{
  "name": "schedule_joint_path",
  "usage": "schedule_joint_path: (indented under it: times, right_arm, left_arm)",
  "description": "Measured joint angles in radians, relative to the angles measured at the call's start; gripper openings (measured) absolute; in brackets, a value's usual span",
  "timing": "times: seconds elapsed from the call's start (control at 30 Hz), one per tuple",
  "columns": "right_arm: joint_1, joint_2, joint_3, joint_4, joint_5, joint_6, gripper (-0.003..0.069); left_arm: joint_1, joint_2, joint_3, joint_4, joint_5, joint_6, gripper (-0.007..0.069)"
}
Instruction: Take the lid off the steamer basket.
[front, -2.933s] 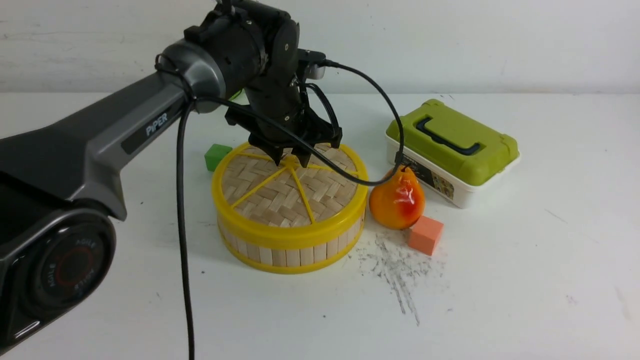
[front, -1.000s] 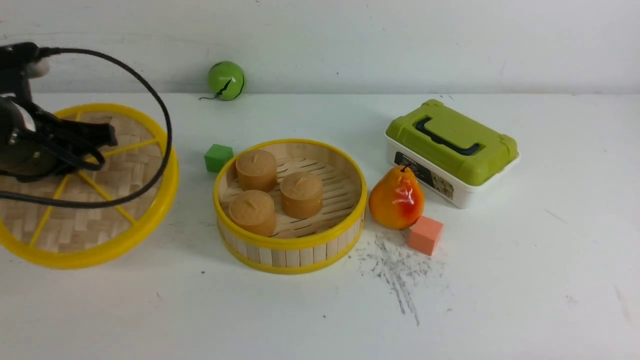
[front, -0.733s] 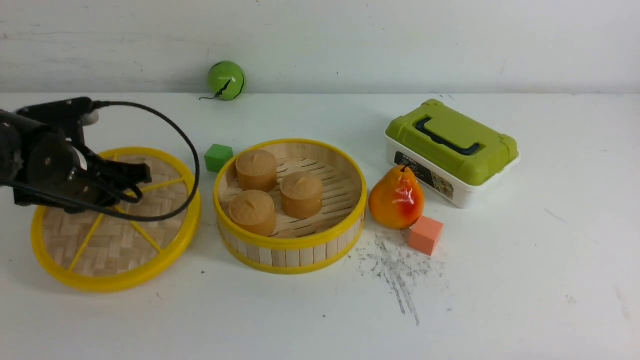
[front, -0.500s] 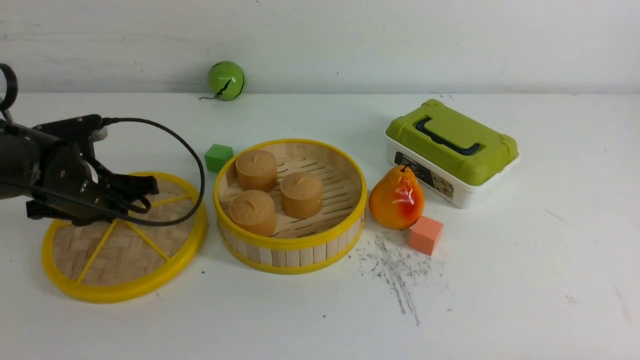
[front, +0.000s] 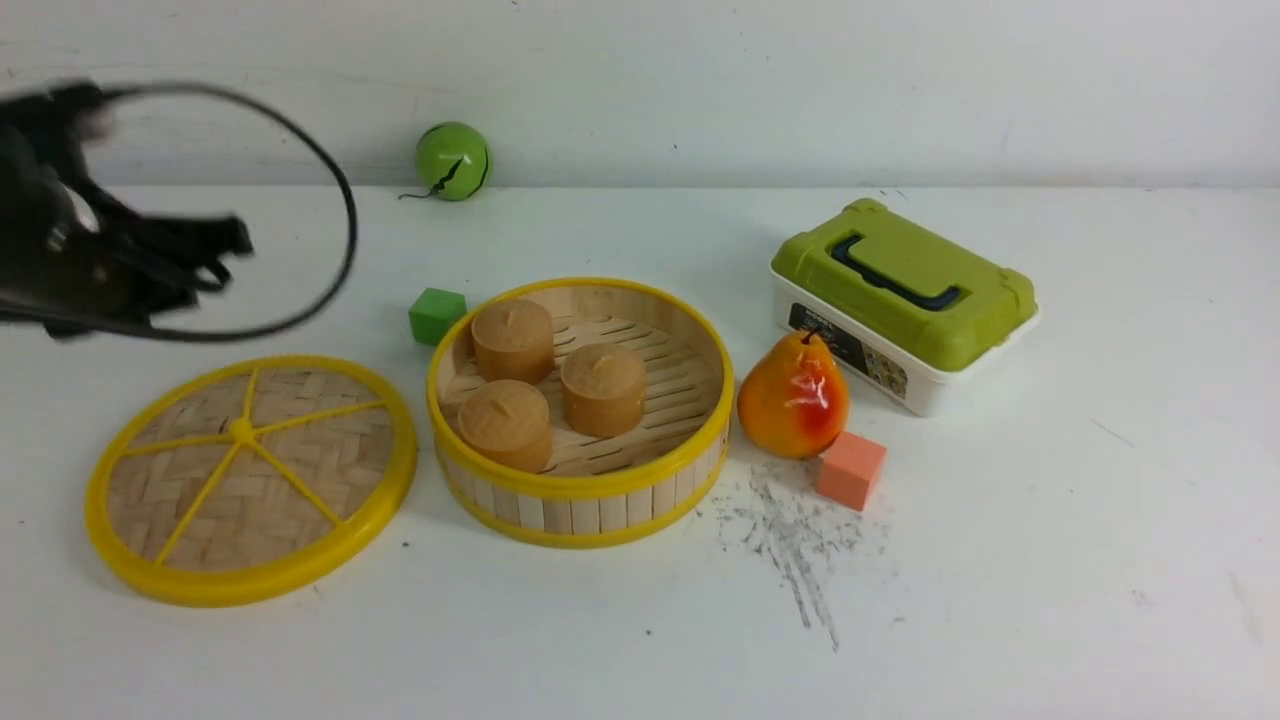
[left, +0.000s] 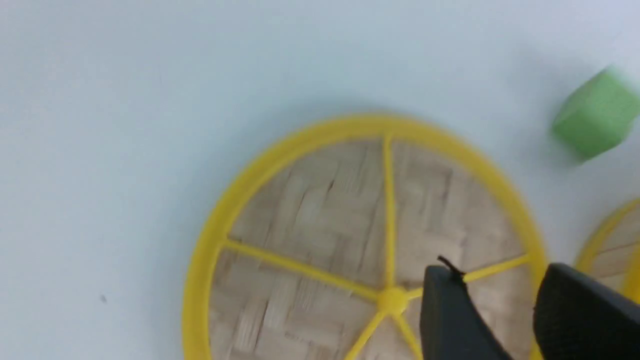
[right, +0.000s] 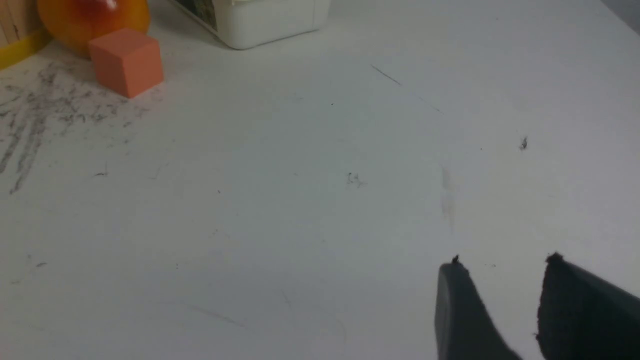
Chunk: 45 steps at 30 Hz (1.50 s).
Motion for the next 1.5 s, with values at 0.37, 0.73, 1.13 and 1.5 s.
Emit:
schedule_joint_path:
  times: [0.37,0.73,1.13,1.5]
  right_arm:
    - [0.000,0.000,0.000,0.000,0.000,0.000,0.0240]
    - [0.000,0.000,0.000,0.000,0.000,0.000,0.0240]
    - [0.000,0.000,0.000,0.000,0.000,0.000,0.0240]
    - [0.000,0.000,0.000,0.000,0.000,0.000,0.0240]
  left_arm:
    - [0.000,-0.797,0.178,-0.138,0.006,0.181,-0.0013]
    - [0.000,-1.164,0.567,-0.166,-0.163,0.200,-0.0013]
    - [-0.228,-1.128,0.654,-0.182,-0.380,0.230,-0.0013]
    - [-0.342,-1.128,0.654,-0.124,-0.347,0.254,-0.0013]
